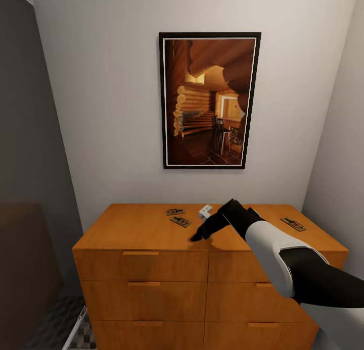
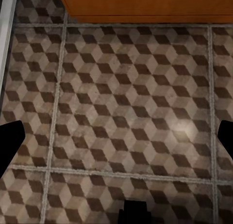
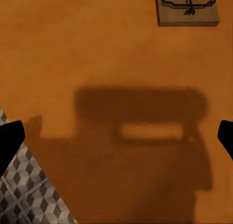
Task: Take the four mousetraps from the cabinet in the bathroom and place them on the bathroom floor. Make sure all four end up on the same floor surface, and ensure that at least two of them are either under or directly next to the same bathroom sink.
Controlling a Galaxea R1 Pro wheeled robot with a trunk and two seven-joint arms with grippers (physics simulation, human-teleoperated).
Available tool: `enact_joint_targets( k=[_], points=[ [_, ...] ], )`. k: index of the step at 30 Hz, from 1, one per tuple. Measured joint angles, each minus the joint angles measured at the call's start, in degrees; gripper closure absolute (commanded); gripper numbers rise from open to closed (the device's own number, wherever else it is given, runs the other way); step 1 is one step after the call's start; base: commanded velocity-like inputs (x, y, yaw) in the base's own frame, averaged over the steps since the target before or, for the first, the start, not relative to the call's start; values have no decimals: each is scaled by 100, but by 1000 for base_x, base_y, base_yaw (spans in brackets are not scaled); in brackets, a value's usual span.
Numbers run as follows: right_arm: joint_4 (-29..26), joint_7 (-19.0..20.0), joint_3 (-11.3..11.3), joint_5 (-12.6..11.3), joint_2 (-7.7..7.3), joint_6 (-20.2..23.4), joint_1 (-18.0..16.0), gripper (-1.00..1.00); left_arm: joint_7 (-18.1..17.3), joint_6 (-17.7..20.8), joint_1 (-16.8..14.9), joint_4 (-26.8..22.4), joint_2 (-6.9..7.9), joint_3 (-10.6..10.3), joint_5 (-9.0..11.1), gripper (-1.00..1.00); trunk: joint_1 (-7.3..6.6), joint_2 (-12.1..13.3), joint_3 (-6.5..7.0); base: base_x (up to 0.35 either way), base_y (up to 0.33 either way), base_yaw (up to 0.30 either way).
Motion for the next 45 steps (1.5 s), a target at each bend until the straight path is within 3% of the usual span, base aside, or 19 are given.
enact_joint_targets(
  k=[6,12,21,28,35,45],
  points=[
    [-39,13,-2,423,0,-27,0,-100,0,0,0,20,0,0,-3,-100,0,0,0,0,0,0],
    [-89,14,-8,637,6,-33,0,-100,0,0,0,24,0,3,-3,-100,0,0,0,0,0,0],
    [-146,14,-18,670,9,-102,0,-100,0,0,0,29,0,1,-3,-100,0,0,0,0,0,0],
    [-608,50,-36,620,-5,-149,0,-100,0,0,0,30,0,0,-3,-100,0,0,0,0,0,0],
    [-691,69,-49,574,-2,-151,0,-100,0,0,0,30,0,1,-3,-100,0,0,0,0,0,0],
    [-719,428,-54,360,-3,-156,0,-100,0,0,0,30,0,0,-3,-100,0,0,0,0,0,0]
  ],
)
